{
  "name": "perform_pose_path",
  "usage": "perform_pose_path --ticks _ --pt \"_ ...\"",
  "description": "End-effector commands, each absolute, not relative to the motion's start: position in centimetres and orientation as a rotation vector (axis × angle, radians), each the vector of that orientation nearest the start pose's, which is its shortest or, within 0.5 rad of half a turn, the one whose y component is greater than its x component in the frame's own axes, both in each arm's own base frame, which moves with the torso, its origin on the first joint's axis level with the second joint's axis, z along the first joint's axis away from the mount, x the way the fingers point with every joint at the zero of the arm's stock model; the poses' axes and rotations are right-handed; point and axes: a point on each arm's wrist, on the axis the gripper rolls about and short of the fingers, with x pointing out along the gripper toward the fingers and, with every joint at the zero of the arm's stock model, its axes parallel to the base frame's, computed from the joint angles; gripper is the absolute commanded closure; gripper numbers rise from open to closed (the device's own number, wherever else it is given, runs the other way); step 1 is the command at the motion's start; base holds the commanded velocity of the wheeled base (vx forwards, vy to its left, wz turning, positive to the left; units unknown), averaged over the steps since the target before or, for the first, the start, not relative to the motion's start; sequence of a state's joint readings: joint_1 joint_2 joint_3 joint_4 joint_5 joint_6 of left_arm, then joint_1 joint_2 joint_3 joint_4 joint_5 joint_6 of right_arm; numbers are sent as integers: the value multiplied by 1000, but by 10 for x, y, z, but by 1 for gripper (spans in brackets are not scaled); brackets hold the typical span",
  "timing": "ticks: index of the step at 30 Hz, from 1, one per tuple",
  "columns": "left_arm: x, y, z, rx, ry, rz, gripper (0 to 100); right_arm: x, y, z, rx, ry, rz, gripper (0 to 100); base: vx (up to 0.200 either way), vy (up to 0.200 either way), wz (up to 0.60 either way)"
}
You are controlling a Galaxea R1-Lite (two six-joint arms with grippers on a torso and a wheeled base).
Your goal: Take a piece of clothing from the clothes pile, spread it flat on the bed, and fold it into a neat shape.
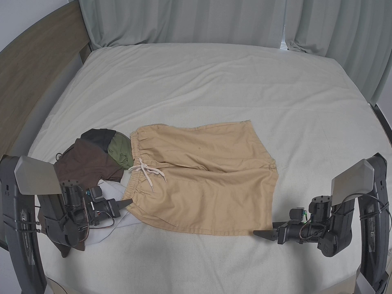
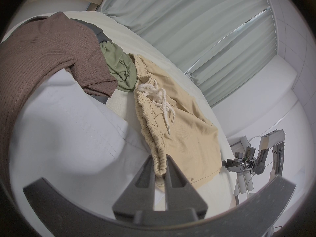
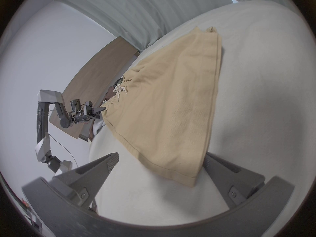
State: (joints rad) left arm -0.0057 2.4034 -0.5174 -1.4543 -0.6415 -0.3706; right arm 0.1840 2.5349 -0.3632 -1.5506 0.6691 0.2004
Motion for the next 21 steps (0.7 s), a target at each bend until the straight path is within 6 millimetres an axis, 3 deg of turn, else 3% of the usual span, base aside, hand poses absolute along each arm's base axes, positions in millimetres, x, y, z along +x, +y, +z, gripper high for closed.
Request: perform_pose_path --ticks 1,6,12,21 --pt "329 -15 -30 -491 533 -553 100 277 74 -75 362 746 783 0 0 0 0" --pt "329 -15 -30 -490 532 -553 100 274 70 -68 379 741 806 0 0 0 0" --pt "330 -15 -32 -493 536 -550 100 270 64 -45 403 700 833 0 0 0 0" --pt "331 -15 -35 -487 517 -553 100 271 62 -41 405 689 831 0 0 0 0"
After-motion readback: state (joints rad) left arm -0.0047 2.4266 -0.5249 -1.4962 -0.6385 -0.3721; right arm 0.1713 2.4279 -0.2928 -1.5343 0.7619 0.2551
